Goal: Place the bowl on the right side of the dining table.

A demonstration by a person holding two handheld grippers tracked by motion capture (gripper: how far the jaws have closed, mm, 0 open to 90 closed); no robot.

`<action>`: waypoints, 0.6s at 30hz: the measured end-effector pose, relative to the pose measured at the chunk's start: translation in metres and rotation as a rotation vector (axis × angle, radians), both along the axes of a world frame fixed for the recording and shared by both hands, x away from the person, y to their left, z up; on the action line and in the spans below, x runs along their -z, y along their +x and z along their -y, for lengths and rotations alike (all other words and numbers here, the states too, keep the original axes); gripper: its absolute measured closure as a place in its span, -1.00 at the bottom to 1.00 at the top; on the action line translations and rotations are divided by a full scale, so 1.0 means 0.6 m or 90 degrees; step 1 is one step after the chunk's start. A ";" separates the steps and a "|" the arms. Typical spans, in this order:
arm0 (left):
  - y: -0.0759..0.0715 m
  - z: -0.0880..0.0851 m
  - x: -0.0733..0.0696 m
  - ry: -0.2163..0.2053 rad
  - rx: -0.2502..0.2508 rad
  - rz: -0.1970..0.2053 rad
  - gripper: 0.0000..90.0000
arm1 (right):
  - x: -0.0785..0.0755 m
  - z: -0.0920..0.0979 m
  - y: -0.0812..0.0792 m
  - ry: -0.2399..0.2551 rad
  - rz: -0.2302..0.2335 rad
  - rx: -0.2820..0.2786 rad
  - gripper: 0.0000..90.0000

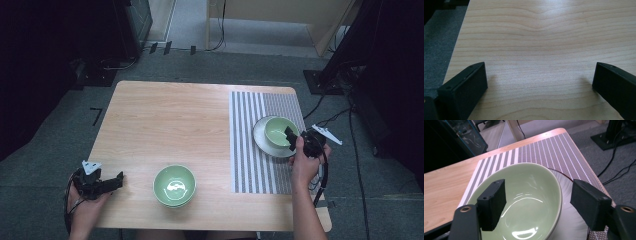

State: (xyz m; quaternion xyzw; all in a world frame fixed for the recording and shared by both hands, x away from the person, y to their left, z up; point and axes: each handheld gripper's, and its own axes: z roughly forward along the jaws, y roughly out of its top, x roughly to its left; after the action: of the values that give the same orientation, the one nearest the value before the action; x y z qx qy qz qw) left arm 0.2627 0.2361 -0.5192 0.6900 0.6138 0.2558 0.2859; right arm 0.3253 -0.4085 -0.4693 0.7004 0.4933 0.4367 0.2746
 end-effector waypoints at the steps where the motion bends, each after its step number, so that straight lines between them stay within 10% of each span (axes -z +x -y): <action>1: 0.000 0.000 0.000 0.000 0.000 0.000 -1.00 | 0.000 -0.001 -0.002 -0.006 0.007 -0.005 -0.41; 18: 0.001 0.001 0.000 0.000 0.000 0.000 -1.00 | 0.000 -0.015 -0.033 -0.045 0.032 -0.064 -0.61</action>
State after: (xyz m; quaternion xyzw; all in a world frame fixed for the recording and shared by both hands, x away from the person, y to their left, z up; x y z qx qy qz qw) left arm 0.2630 0.2358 -0.5192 0.6899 0.6137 0.2560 0.2862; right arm 0.3056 -0.3996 -0.4691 0.6534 0.5357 0.4497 0.2895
